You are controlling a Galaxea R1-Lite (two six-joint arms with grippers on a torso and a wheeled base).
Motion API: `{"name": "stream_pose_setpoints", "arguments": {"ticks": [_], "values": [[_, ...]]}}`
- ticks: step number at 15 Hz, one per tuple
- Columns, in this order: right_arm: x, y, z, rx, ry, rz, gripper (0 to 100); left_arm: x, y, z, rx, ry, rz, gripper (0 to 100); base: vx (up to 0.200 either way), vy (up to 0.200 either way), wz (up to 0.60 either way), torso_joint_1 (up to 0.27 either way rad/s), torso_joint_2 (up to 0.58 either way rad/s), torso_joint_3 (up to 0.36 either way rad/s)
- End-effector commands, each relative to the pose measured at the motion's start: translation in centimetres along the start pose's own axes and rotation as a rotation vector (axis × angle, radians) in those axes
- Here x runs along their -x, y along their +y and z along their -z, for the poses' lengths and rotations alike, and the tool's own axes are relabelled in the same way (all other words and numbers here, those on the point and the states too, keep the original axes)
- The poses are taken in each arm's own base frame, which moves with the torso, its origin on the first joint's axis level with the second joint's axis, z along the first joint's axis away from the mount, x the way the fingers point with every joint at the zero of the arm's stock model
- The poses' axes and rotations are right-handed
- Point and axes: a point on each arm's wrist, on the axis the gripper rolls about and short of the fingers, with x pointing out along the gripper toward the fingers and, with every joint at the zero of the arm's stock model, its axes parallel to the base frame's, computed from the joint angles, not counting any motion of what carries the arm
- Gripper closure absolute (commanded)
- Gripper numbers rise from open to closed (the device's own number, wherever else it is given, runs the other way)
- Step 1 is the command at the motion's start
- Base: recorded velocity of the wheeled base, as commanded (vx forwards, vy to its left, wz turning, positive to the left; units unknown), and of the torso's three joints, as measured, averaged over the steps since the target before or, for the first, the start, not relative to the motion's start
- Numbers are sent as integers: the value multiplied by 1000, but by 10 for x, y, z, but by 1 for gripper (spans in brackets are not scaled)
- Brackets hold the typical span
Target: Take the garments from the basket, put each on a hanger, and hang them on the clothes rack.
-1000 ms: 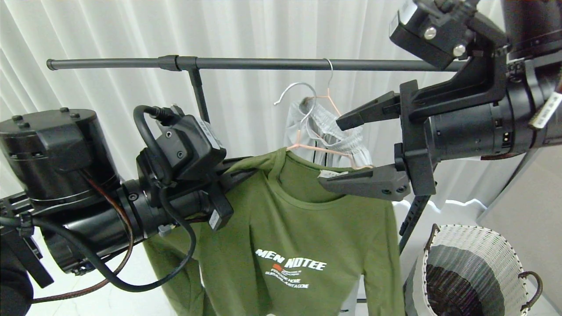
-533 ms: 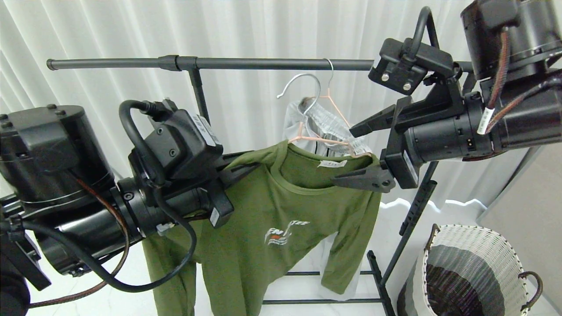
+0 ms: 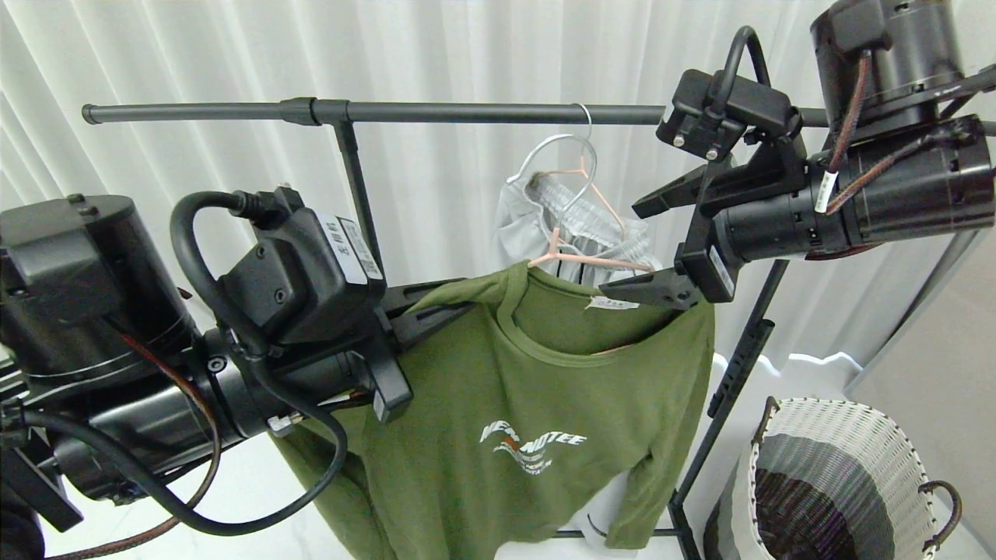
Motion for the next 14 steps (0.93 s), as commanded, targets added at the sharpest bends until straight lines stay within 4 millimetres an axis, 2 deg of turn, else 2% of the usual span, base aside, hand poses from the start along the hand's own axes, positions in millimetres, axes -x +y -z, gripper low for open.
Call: {"name": "stream_pose_setpoints", "arguments": {"ticks": [1, 5, 9, 10, 14], "values": [[-5, -2, 1, 13, 4, -3, 0, 2, 0, -2, -4, -12, 2, 100, 0, 0, 0, 0, 0, 0], [-15, -3, 2, 68, -31, -21, 0, 1, -5, -7, -4, -32, 26, 100, 0, 0, 0, 0, 0, 0], [-13, 1, 1, 85, -76, -104, 0, 0, -4, -7, -5, -30, 21, 100, 0, 0, 0, 0, 0, 0], [-11, 2, 0, 87, -88, -116, 100, 0, -3, -5, -4, -24, 16, 100, 0, 0, 0, 0, 0, 0], [-4, 19, 2, 91, -103, -194, 100, -1, 1, -3, -5, -12, -2, 100, 0, 0, 0, 0, 0, 0]]}}
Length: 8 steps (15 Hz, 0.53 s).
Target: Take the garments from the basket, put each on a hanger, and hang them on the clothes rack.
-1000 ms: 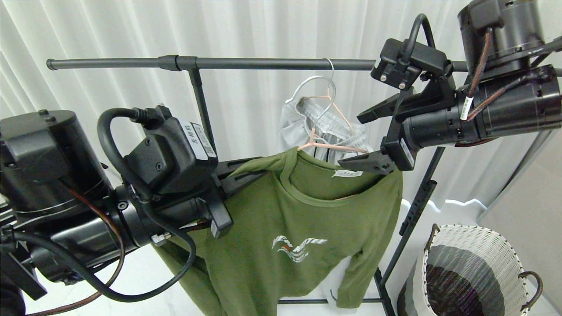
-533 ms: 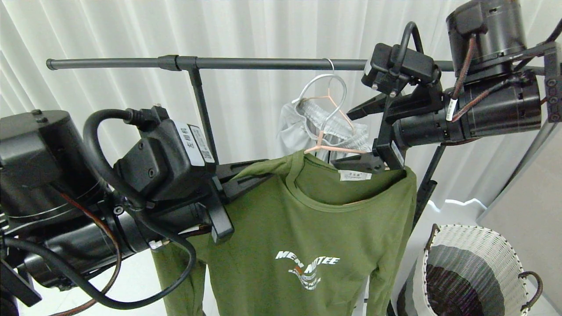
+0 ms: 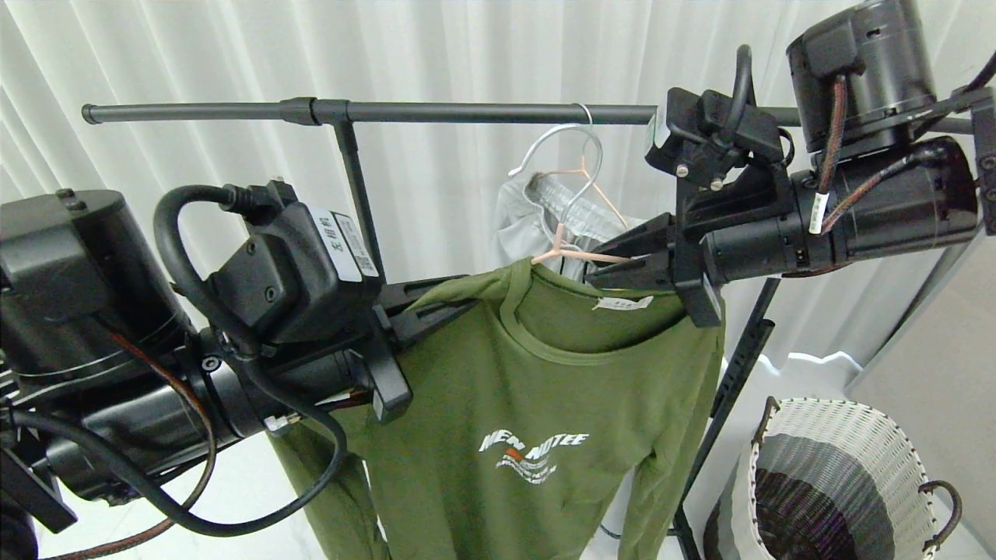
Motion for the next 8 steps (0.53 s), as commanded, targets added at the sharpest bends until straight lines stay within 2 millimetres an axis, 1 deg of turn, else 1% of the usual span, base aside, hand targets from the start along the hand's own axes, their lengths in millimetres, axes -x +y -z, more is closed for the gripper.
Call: {"name": "stream_pose_setpoints", "arguments": {"ticks": [1, 6, 8], "values": [[4, 12, 0, 2, -4, -33, 100, -1, 1, 0, -1, -1, -4, 100, 0, 0, 0, 0, 0, 0], [2, 14, 1, -3, -1, -43, 100, -1, 1, -1, -1, -3, -4, 100, 0, 0, 0, 0, 0, 0], [3, 19, -3, -22, -19, -71, 100, -2, 1, 0, -1, -2, -3, 100, 0, 0, 0, 0, 0, 0]]}}
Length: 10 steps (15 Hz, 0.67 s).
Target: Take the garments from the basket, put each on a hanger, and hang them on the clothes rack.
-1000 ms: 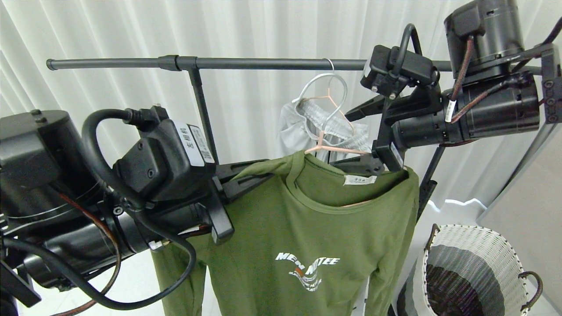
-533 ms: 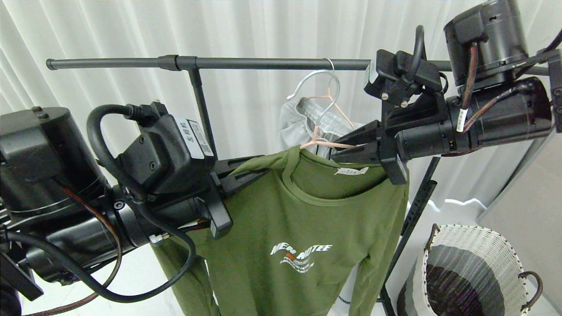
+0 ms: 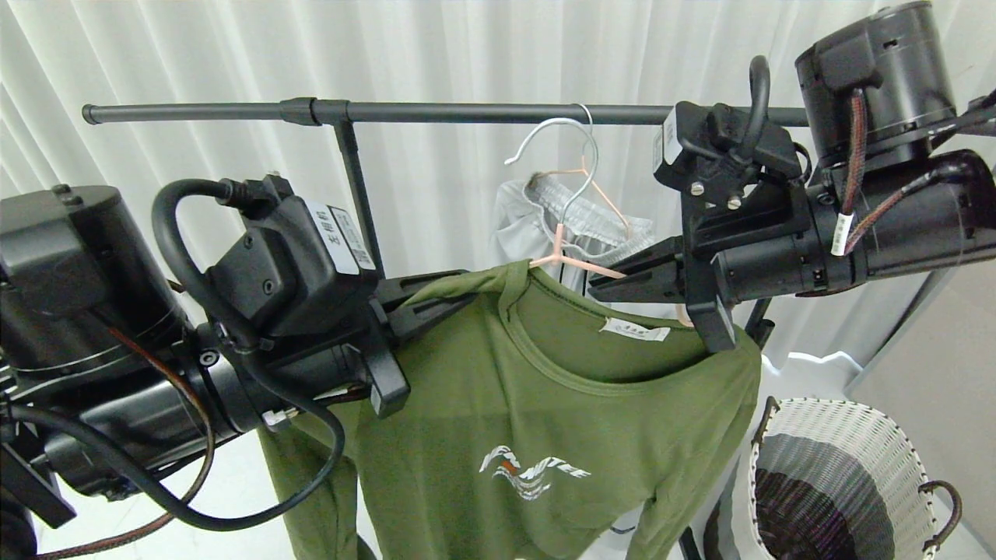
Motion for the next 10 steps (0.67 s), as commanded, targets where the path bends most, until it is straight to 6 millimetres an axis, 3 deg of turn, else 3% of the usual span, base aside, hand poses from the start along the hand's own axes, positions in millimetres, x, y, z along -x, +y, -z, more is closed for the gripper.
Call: {"name": "stream_pose_setpoints", "arguments": {"ticks": [1, 10], "values": [[1, 7, -5, -20, -24, -33, 100, -2, 1, 0, -1, -4, -1, 100, 0, 0, 0, 0, 0, 0], [-11, 20, -7, -108, -20, -92, 100, -10, 1, -2, -16, -42, -16, 100, 0, 0, 0, 0, 0, 0]]}}
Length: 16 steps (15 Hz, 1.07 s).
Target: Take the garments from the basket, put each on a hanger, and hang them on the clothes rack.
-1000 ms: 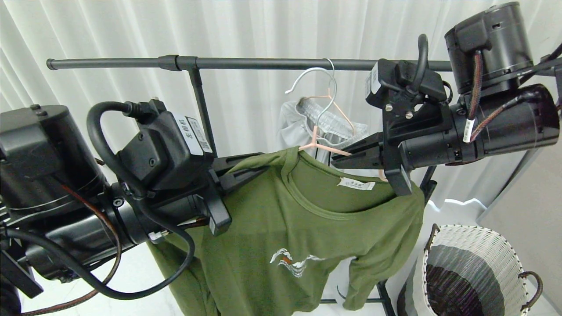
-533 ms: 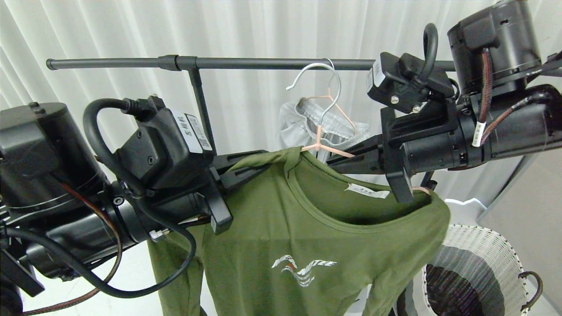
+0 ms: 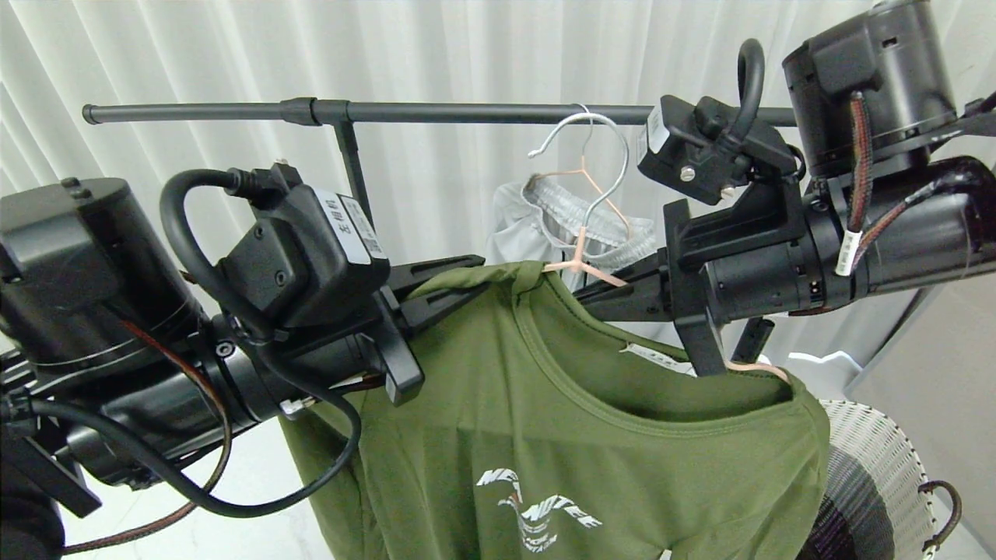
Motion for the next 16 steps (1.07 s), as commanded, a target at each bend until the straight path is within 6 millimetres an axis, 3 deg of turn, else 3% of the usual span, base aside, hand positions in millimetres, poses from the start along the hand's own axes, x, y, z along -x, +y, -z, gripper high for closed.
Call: {"name": "stream_pose_setpoints", "arguments": {"ticks": [1, 3, 4, 12, 16], "values": [[-2, 3, 3, -6, 9, -13, 100, -1, -1, 1, 2, 4, 4, 100, 0, 0, 0, 0, 0, 0], [2, 4, 3, -9, 5, -7, 100, 0, -1, 1, 2, 5, 3, 100, 0, 0, 0, 0, 0, 0], [4, 4, 2, -7, 2, -4, 100, 0, -1, 1, 2, 8, -1, 0, 0, 0, 0, 0, 0, 0], [13, 5, -2, -75, -15, 14, 100, 2, -3, 7, 8, 41, -12, 0, 0, 0, 0, 0, 0, 0], [23, -1, -1, -81, -28, 56, 100, 15, -12, 13, 20, 84, -13, 0, 0, 0, 0, 0, 0, 0]]}}
